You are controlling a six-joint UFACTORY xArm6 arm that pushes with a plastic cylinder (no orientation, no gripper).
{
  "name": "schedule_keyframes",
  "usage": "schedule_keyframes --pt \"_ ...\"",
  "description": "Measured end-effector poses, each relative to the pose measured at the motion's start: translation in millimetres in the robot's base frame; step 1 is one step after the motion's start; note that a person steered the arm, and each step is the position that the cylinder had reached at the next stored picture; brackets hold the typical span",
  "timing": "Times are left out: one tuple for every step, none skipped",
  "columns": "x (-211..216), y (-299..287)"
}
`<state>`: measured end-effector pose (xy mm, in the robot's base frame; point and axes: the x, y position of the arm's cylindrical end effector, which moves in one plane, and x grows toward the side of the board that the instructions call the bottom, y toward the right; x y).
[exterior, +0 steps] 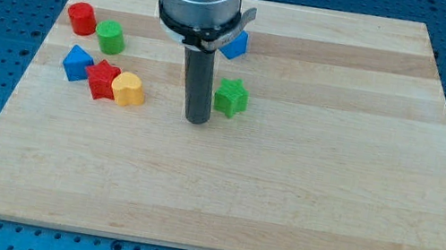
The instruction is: Move the green star to the right side of the hexagon
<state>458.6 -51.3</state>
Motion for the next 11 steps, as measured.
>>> schedule_keyframes --pt "0 8" --pt "-9 38" --pt "-23 57" --pt "-27 57" --pt "-26 49" --pt "-25 17" --pt "-25 10" --pt "-28 16" --pt "-44 26" --pt "-53 44" --pt "-49 43"
